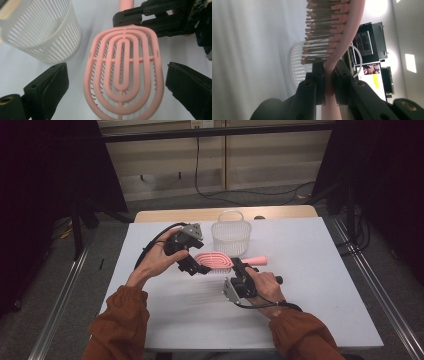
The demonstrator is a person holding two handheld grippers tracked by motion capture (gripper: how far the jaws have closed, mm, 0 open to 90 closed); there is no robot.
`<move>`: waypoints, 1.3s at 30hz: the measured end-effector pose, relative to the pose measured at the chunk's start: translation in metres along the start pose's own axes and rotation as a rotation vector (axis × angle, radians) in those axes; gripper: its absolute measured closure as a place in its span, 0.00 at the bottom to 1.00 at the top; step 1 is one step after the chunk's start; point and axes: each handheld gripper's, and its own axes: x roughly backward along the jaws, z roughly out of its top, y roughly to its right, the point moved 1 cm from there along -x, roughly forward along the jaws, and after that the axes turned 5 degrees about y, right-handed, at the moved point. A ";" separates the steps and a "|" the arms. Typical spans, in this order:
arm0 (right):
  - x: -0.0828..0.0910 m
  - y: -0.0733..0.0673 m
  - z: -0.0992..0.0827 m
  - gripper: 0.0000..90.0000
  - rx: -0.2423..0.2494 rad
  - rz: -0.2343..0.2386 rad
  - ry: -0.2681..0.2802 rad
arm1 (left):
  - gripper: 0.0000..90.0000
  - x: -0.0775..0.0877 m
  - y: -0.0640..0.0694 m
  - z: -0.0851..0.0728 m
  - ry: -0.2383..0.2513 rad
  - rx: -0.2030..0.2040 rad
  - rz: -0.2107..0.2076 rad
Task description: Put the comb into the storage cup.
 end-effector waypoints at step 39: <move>0.006 0.033 -0.038 0.90 -0.515 0.062 0.016 | 0.03 0.026 0.008 -0.057 0.328 0.021 0.222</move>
